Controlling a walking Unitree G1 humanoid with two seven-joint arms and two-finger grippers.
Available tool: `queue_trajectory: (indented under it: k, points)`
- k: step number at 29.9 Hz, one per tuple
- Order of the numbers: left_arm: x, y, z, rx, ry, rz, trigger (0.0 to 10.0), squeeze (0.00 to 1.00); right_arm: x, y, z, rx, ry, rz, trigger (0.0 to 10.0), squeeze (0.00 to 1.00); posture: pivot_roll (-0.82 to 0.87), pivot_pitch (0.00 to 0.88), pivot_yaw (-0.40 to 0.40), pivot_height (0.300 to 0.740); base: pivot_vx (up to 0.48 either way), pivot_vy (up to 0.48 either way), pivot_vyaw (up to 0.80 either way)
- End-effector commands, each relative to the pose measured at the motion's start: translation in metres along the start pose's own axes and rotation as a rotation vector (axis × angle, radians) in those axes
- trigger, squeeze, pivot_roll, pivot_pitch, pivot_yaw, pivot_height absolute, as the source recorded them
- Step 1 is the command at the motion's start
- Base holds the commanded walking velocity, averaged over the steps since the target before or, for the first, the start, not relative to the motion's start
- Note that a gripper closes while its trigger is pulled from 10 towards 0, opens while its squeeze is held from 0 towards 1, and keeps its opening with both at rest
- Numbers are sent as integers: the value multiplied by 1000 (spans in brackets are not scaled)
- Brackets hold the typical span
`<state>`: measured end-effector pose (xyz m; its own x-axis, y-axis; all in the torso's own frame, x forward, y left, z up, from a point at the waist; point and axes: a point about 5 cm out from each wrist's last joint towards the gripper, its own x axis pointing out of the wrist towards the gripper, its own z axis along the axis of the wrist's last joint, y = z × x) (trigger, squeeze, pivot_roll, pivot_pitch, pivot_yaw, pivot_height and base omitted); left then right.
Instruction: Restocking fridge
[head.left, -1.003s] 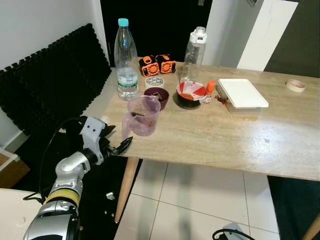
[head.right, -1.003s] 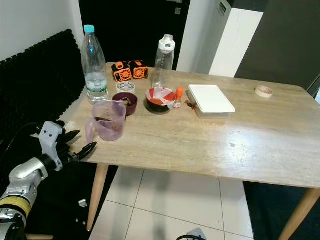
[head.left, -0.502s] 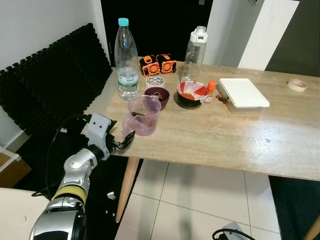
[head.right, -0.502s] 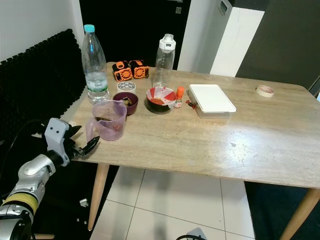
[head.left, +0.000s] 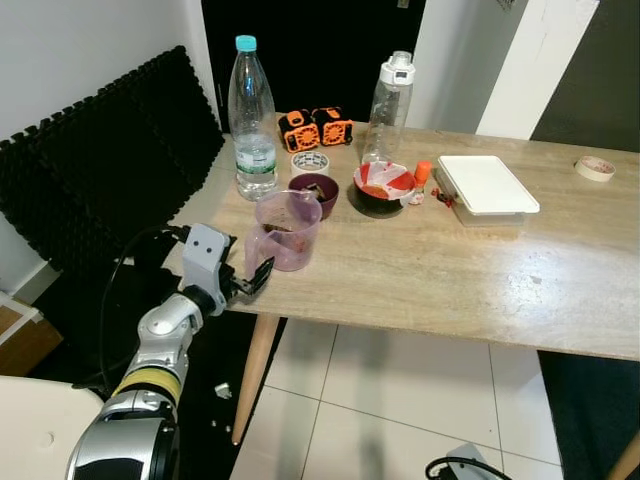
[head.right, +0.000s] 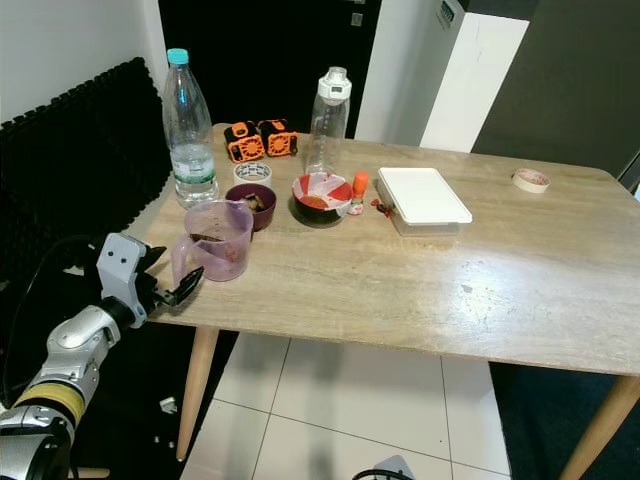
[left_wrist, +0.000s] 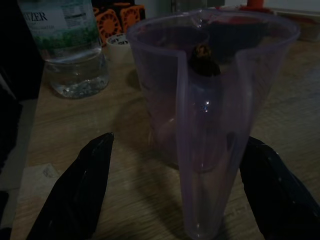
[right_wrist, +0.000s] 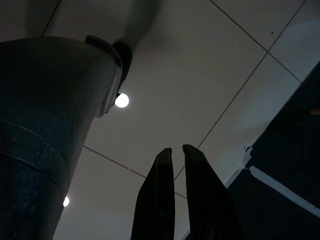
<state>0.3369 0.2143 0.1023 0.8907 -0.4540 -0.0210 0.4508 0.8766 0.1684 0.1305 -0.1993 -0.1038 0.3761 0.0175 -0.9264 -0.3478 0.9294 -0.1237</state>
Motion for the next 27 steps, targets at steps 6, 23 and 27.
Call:
queue_trajectory:
  k: [6, 23, 27]
  points:
    - [10, -13, -1, -18, -6, -11, 10000, 0, -1, -2, -2, 14, 7, -7, 10000, 0, 83, 2, -59, 740, 0, 0, 0]
    - [12, -13, 3, -47, -43, 4, 0, 0, -1, -2, -3, 14, 10, -5, 10000, 0, 83, 8, -58, 740, 0, 0, 0]
    - [11, -11, 3, -50, -45, 8, 0, 0, -1, -2, -3, 11, 9, -4, 10000, 0, 83, 8, -58, 740, 0, 0, 0]
